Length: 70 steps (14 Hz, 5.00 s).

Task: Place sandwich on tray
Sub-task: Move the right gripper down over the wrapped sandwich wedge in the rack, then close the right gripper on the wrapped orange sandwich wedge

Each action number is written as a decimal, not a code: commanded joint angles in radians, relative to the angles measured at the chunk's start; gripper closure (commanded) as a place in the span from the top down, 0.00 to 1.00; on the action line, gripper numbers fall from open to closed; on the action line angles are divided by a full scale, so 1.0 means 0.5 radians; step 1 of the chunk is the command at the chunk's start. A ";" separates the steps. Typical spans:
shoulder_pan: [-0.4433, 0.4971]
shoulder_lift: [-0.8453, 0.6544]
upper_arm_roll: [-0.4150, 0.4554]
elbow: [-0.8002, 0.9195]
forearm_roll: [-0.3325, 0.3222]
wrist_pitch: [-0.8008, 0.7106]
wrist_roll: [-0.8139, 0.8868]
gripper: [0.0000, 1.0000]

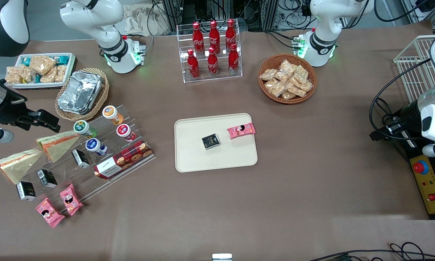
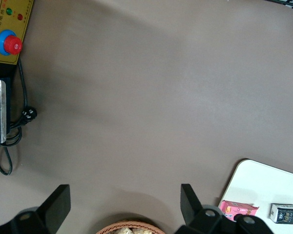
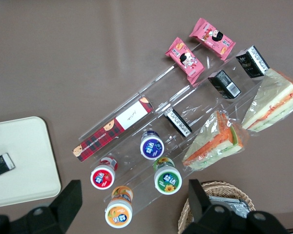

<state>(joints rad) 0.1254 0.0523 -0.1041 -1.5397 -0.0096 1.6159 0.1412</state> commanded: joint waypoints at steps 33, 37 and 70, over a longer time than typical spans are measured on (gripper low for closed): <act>-0.613 0.628 -0.283 0.073 0.108 0.689 -0.104 0.97; -0.644 0.733 -0.283 0.039 0.231 0.781 -0.105 0.97; -0.751 0.831 -0.286 0.345 0.305 0.211 -0.375 0.00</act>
<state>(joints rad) -0.2441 0.4794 -0.2497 -1.4232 0.1145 1.8179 -0.0334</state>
